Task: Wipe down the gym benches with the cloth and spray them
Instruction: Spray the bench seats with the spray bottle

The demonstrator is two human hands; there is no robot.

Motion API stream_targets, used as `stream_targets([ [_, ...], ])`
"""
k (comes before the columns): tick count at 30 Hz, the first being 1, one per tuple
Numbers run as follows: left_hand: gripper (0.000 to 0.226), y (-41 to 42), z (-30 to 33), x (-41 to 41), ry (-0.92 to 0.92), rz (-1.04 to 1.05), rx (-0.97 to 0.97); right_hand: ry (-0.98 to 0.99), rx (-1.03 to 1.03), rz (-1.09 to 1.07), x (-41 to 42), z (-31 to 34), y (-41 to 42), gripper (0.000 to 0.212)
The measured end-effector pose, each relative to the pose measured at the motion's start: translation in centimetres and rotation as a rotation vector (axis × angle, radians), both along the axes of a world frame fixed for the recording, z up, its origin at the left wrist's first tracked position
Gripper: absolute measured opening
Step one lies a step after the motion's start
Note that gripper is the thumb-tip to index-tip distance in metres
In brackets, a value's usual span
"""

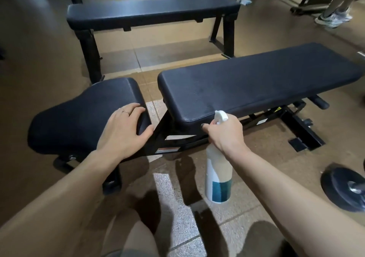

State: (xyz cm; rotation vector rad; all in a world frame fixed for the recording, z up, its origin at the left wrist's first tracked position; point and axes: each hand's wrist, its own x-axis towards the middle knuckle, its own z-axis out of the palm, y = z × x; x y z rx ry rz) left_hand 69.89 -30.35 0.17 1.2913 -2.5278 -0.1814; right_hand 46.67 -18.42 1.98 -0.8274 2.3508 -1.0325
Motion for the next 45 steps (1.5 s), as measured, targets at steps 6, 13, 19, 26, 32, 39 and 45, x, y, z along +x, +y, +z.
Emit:
stream_targets([
  [6, 0.053, 0.2, -0.3, -0.2, 0.024, 0.033, -0.005, 0.061, -0.004, 0.117, 1.4, 0.7, -0.2, 0.026],
  [13, 0.046, 0.1, -0.1, 0.0, 0.068, 0.036, 0.006, 0.159, 0.054, 0.161, 5.0, -0.6, 0.5, 0.021],
  [19, 0.033, 0.0, 1.4, 4.0, 0.103, 0.067, -0.156, 0.062, -0.026, 0.278, 8.9, -0.1, 0.1, 0.023],
  [26, 0.047, -3.3, -0.8, 12.9, 0.013, 0.495, -0.045, 0.083, 0.011, 0.405, 15.2, 0.8, -1.9, 0.025],
  [32, 0.052, -3.8, -2.0, 13.5, 0.096, 0.506, 0.02, 0.079, 0.037, 0.517, 19.2, -0.1, -2.9, 0.035],
  [39, 0.063, -4.4, -1.3, 14.4, 0.102, 0.468, 0.147, 0.066, -0.019, 0.522, 22.3, 0.1, -3.2, 0.022],
  [45, 0.068, -4.9, -1.2, 16.1, 0.231, 0.64, 0.285, -0.014, -0.072, 0.542, 22.3, 1.2, -5.3, 0.025],
])
